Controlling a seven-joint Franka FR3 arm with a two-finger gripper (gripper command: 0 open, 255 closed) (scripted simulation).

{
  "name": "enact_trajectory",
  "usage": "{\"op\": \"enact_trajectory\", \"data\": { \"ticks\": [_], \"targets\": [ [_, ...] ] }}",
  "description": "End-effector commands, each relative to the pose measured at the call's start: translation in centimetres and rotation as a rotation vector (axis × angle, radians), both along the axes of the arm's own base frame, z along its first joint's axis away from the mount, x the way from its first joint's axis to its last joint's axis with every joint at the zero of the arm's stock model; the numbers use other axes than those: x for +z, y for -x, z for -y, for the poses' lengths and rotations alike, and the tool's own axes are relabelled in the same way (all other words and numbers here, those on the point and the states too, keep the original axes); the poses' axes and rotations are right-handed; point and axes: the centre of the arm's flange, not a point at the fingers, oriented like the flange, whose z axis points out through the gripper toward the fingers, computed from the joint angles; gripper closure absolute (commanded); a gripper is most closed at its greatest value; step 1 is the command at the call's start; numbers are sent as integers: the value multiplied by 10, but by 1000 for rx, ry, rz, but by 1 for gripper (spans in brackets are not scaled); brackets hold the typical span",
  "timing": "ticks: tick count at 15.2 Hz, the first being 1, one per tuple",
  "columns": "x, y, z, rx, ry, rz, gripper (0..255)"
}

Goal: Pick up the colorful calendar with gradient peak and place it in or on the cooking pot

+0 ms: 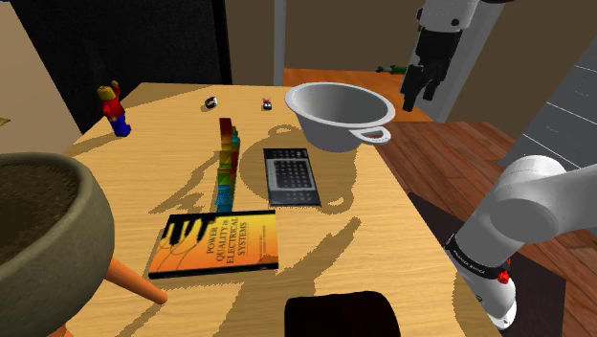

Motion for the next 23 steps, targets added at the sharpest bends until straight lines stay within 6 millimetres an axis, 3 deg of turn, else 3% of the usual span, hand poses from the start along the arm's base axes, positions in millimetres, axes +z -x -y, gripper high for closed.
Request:
{"op": "enact_trajectory", "data": {
  "ticks": [1,12,23],
  "targets": [
    [0,0,0,0,0,0,0],
    [-36,-40,-130,-163,6,100,0],
    [-68,-105,-252,-327,13,200,0]
  ]
}}
